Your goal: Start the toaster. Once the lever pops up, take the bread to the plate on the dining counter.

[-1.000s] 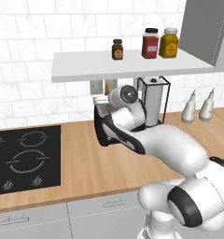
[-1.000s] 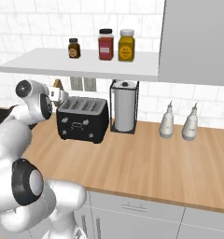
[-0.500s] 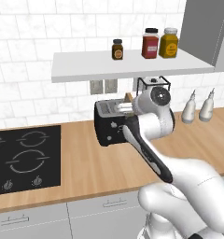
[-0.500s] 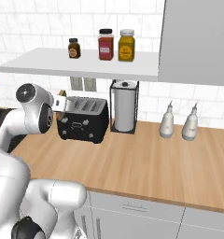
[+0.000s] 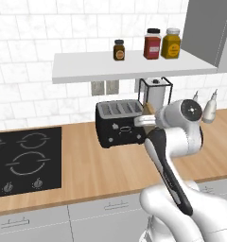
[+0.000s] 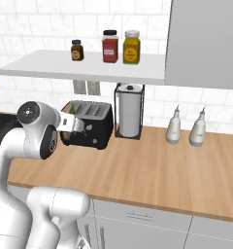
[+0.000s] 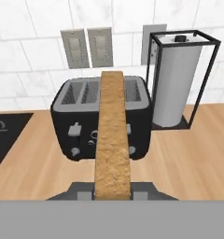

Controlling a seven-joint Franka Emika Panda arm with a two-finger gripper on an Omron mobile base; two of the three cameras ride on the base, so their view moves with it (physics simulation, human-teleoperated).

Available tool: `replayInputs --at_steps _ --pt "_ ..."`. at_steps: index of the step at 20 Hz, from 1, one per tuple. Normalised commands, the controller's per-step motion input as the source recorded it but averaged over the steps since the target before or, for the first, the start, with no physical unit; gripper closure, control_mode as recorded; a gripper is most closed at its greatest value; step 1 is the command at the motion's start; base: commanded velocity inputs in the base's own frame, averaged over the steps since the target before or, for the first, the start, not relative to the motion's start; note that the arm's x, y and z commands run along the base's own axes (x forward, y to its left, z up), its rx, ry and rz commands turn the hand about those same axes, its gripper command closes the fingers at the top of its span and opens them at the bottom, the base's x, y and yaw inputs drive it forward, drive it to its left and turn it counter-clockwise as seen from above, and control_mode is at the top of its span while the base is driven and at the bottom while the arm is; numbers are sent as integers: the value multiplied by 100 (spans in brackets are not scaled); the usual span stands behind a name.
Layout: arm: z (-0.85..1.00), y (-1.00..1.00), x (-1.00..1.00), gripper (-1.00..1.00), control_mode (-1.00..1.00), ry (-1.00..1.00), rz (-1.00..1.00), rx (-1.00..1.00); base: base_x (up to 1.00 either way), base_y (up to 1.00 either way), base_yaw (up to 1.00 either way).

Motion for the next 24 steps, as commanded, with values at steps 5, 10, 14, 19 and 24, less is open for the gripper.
replayInputs --at_steps 5,10,14,19,24 --pt "2 -14 -29 100 -100 0 -5 -4 0 0 0" --pt "15 -2 -9 100 -100 0 -4 -4 0 0 0" --pt "17 -12 -17 100 -100 6 0 0 0 0 0" --pt "1 -35 -39 100 -100 1 0 0 0 0 0" --pt "0 -31 -40 100 -100 0 0 0 0 0 0"
